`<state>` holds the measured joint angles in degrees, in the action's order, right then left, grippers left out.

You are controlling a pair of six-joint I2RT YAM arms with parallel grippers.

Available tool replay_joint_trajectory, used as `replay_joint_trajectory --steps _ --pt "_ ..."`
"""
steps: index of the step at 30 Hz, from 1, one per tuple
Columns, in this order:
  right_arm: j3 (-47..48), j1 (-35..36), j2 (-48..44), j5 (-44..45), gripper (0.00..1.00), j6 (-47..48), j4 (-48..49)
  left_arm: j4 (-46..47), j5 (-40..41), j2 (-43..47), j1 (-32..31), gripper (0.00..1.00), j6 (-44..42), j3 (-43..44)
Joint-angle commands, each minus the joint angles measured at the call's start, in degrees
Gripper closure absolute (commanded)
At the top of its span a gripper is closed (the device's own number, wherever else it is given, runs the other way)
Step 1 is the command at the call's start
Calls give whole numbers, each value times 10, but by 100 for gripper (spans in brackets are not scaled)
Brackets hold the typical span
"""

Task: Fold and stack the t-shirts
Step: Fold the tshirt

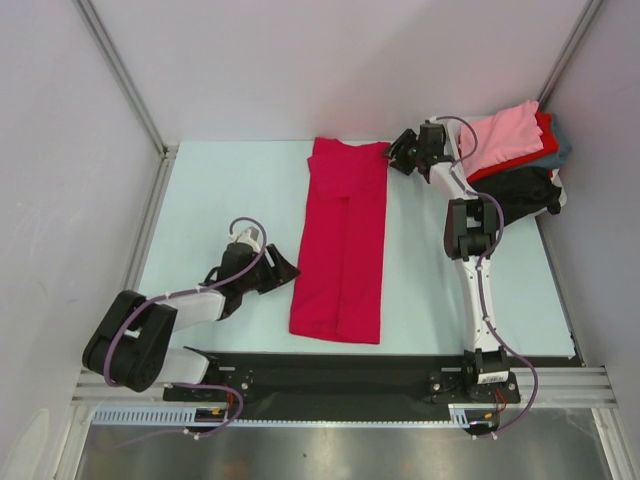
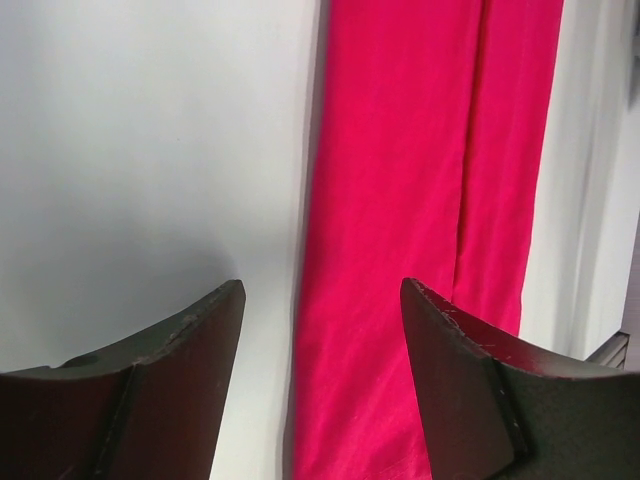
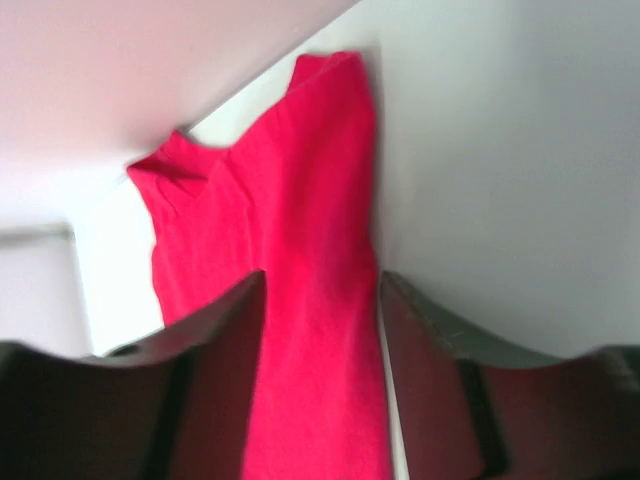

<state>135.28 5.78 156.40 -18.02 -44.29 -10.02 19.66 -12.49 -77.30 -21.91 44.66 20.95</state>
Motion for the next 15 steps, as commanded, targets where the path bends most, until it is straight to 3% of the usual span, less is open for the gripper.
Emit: replay_joint_trajectory --steps 1,5,8,15 --pt "-37 6 -49 18 39 46 -57 6 -17 -14 -7 29 7 -21" --pt "-227 10 -166 4 37 59 1 6 -21 -4 -9 29 2 -34" --pt "-390 20 -269 -1 43 61 50 -6 -24 9 -11 28 -12 -40" --pt "-743 67 -502 42 46 55 112 -50 -23 52 -12 28 -20 -54"
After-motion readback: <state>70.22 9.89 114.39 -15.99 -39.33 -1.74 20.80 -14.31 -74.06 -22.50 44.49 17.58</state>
